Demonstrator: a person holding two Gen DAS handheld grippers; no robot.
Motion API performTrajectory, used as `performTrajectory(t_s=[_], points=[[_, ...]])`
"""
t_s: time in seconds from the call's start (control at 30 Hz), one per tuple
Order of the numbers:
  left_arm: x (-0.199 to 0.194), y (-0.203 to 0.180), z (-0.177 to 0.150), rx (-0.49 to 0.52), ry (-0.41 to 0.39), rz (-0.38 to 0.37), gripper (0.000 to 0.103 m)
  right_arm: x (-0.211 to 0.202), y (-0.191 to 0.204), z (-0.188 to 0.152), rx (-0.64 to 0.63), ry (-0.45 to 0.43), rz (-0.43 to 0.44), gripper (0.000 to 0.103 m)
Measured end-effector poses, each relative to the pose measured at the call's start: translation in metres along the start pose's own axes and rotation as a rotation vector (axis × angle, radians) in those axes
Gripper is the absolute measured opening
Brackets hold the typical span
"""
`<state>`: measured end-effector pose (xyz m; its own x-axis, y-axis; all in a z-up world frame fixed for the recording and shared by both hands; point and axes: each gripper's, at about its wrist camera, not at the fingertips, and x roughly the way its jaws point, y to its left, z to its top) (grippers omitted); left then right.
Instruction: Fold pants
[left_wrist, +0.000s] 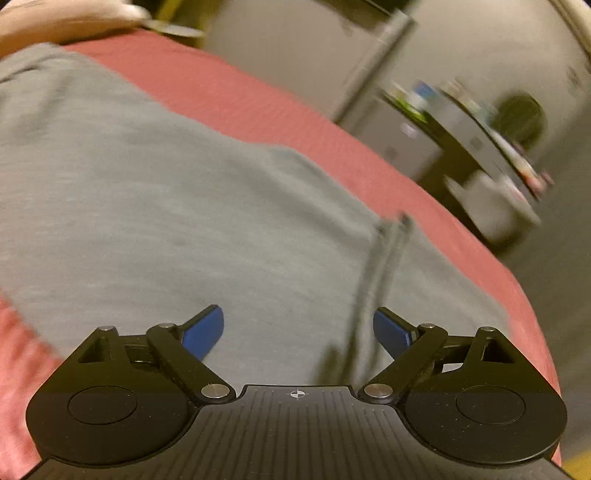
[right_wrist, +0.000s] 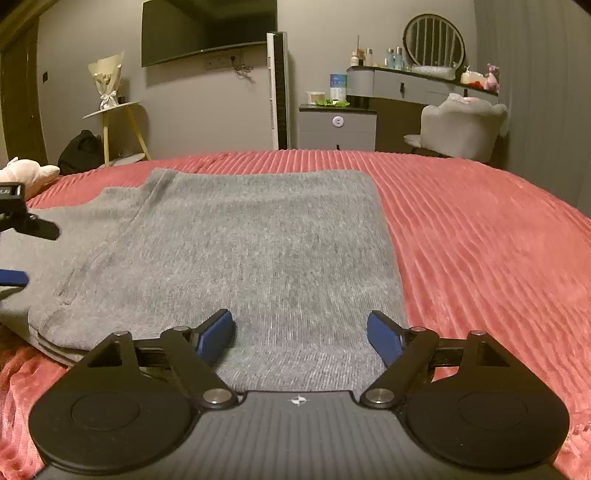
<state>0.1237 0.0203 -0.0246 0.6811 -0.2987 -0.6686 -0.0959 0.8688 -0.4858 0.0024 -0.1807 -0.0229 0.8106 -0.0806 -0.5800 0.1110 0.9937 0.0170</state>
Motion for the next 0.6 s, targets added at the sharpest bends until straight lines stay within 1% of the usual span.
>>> performTrajectory(t_s=[0.07,0.1,0.17,0.2,0.27,0.3,0.33,0.4,0.43,0.47,0.53,0.6], points=[[0.015,-0.010,-0.002,0.045,0.060,-0.034,0.093,-0.001,0.001,0.000,0.008,-0.004,0.004,0.082],[0.020,-0.014,-0.004,0.071,0.078,-0.032,0.093,-0.002,0.000,0.000,0.016,-0.006,0.008,0.082],[0.024,-0.024,-0.006,0.146,0.083,-0.008,0.093,-0.001,-0.001,0.000,0.027,-0.005,0.013,0.082],[0.023,-0.028,-0.008,0.174,0.088,-0.013,0.092,-0.001,-0.001,0.001,0.026,-0.004,0.013,0.082],[0.026,-0.029,-0.010,0.174,0.125,-0.070,0.081,-0.001,-0.001,0.001,0.023,-0.005,0.012,0.083],[0.026,-0.030,-0.011,0.165,0.139,-0.083,0.077,-0.001,0.000,0.001,0.024,-0.006,0.014,0.083],[0.027,-0.031,-0.012,0.165,0.138,-0.081,0.073,-0.001,-0.001,0.001,0.024,-0.007,0.017,0.084],[0.033,-0.031,-0.011,0.175,0.141,-0.074,0.068,0.000,-0.001,0.001,0.021,-0.009,0.022,0.084],[0.034,-0.032,-0.011,0.176,0.135,-0.077,0.060,0.000,-0.001,0.002,0.019,-0.010,0.024,0.084],[0.034,-0.033,-0.011,0.175,0.136,-0.092,0.046,0.000,-0.001,0.002,0.017,-0.012,0.027,0.084],[0.038,-0.035,-0.015,0.168,0.157,-0.140,0.029,0.000,0.000,0.002,0.009,-0.015,0.032,0.084],[0.039,-0.036,-0.016,0.173,0.153,-0.133,0.028,0.000,0.002,0.002,0.003,-0.018,0.034,0.084]])
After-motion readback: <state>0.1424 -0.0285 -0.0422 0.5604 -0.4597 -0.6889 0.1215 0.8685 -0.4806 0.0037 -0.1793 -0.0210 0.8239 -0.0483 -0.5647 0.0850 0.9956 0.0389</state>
